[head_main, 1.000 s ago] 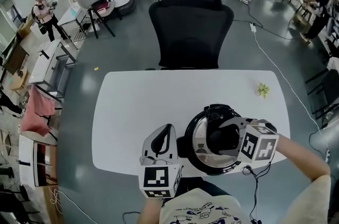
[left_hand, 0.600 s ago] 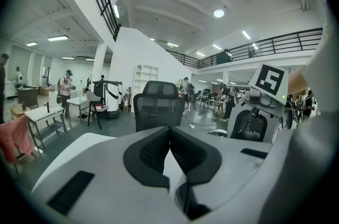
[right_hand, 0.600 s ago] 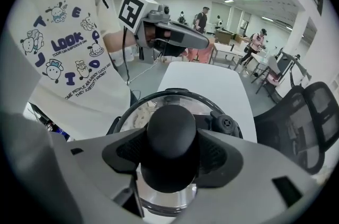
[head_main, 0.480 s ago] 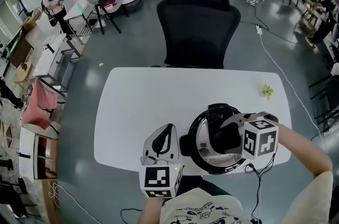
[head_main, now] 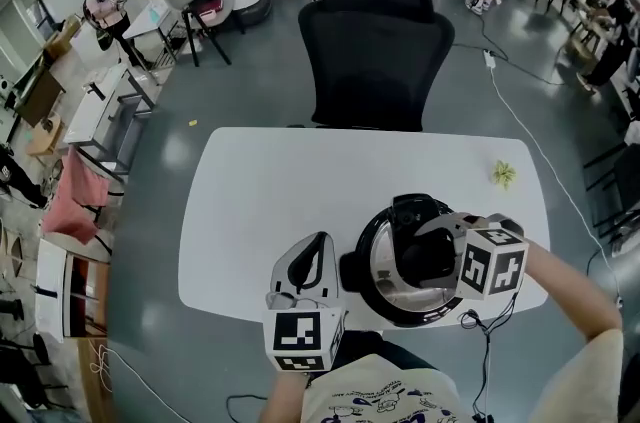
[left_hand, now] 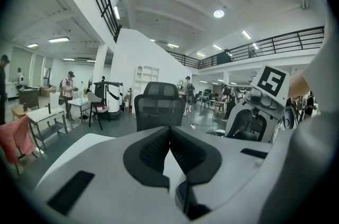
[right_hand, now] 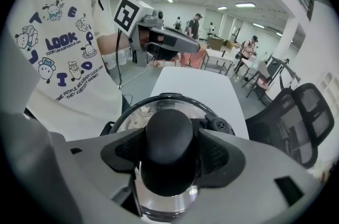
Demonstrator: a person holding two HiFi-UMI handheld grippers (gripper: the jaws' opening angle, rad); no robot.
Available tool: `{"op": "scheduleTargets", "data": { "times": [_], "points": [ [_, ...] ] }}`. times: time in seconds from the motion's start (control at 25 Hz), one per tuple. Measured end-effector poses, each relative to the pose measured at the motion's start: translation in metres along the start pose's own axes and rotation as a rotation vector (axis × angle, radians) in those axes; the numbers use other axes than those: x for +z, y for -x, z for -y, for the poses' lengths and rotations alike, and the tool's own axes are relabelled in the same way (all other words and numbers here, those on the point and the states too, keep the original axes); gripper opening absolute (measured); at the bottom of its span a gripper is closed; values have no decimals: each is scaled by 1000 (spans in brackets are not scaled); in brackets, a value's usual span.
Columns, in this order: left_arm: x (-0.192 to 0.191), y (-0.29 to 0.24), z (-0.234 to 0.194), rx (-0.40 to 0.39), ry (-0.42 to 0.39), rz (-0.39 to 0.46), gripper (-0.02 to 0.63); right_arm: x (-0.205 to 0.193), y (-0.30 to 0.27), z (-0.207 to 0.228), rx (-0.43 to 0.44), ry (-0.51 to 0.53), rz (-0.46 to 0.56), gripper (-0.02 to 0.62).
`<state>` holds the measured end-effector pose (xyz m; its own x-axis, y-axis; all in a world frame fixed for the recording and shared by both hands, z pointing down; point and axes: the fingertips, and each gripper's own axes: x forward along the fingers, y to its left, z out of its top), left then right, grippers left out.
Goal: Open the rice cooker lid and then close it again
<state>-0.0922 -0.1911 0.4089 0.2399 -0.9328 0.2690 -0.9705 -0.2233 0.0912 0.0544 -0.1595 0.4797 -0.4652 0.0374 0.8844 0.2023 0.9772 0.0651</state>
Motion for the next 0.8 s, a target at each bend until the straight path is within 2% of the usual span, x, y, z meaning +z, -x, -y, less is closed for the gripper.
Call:
{"op": "scheduleTargets", "data": {
  "times": [0.12, 0.2, 0.36, 0.56, 0.68, 0.8],
  "points": [
    [3, 3, 1, -4, -6, 9, 14, 11, 0, -5, -12, -21, 66, 384],
    [5, 6, 1, -6, -10, 18, 14, 25, 4, -5, -32, -65, 150, 407],
    [11, 9, 3, -10, -19, 32, 14, 54, 37, 16, -159, -194, 377, 400],
    [28, 8, 7, -19, -36, 61, 14, 63, 93, 49, -449, -333, 605, 301],
    [39, 7, 9, -26, -54, 85, 14, 62, 124, 58, -579, -426, 737, 217],
    [51, 5, 11, -29, -70, 106, 14, 53, 152, 65, -715, -496, 815, 140]
  ]
}}
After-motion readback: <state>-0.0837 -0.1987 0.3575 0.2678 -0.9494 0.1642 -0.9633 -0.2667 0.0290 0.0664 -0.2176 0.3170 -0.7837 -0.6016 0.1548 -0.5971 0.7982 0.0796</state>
